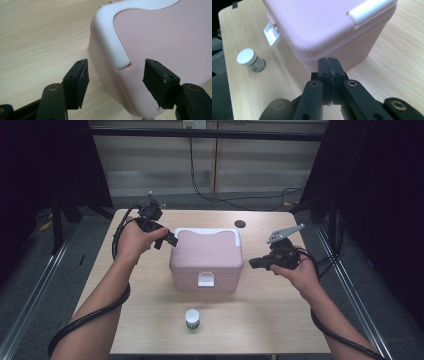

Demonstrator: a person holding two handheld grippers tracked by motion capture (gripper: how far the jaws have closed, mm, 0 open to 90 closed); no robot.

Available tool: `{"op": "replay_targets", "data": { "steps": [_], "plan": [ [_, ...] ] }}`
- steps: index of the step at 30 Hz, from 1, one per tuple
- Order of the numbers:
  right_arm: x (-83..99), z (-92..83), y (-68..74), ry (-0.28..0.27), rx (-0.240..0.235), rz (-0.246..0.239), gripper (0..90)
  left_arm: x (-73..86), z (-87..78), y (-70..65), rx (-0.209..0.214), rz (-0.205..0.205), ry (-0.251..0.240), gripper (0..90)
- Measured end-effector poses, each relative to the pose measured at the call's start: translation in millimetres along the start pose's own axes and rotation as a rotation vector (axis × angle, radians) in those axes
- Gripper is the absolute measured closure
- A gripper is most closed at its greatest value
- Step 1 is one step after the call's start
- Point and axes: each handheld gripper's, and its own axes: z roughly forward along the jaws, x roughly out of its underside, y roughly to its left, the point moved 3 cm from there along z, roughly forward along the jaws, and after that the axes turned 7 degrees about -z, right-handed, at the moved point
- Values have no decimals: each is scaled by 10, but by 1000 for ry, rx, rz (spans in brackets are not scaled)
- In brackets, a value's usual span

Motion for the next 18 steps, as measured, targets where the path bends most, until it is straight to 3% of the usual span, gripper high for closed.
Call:
{"op": "replay_targets", "data": {
  "steps": [8, 18],
  "plan": [
    [-159, -55, -45, -6, -20, 36, 900, -21, 37, 29, 4, -9, 6, 341],
    [-339, 66, 0, 0, -22, 2, 900, -91, 58, 39, 2, -16, -10, 320]
  ]
}}
